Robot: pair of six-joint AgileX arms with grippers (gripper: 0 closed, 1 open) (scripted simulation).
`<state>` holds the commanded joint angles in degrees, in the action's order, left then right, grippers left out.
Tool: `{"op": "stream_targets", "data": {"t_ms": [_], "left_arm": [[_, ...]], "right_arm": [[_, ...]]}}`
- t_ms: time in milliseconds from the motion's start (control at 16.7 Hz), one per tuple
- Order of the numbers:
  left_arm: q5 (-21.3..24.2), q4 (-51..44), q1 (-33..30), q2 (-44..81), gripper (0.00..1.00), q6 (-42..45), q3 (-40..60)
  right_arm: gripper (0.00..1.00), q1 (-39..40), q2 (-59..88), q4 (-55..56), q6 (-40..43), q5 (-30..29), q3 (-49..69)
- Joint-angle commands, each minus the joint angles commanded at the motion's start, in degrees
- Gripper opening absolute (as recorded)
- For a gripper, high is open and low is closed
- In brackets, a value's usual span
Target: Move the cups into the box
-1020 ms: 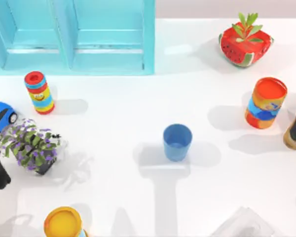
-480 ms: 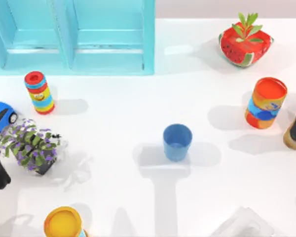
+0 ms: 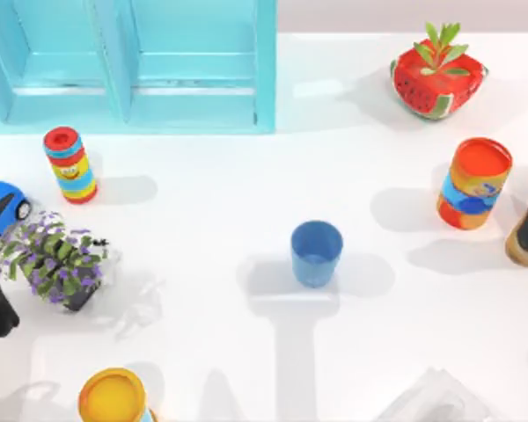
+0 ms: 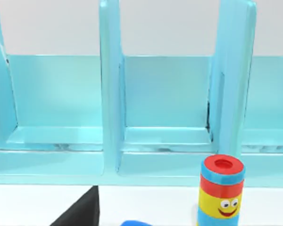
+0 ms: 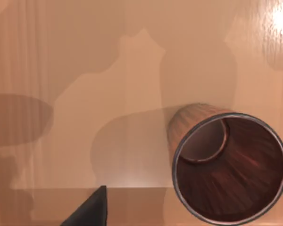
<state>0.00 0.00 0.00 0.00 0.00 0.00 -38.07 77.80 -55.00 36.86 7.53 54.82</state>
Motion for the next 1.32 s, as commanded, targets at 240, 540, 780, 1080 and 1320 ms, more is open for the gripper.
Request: {"op": "stream_targets", "data": {"t_ms": [240,540,780,1080,1320], "left_arm": [[0.0,0.0,0.0,0.0,1.00,0.0,0.0],[0.0,0.0,0.0,0.0,1.00,0.0,0.0],[0.0,0.0,0.0,0.0,1.00,0.0,0.0],[0.0,0.0,0.0,0.0,1.00,0.0,0.0],[0.0,0.0,0.0,0.0,1.00,0.0,0.0]], "right_arm": [[1.00,0.0,0.0,-0.1,0.0,0.0,0.2],[1.00,-0.4,0.2,-7.2,0.3,0.0,8.2],[1.00,-0.6,0.6,-16.6,0.3,0.0,17.5],[1.00,-0.4,0.8,-22.7,0.4,0.1,23.4],[1.00,-0.4,0.6,-22.5,0.4,0.1,23.3]]}}
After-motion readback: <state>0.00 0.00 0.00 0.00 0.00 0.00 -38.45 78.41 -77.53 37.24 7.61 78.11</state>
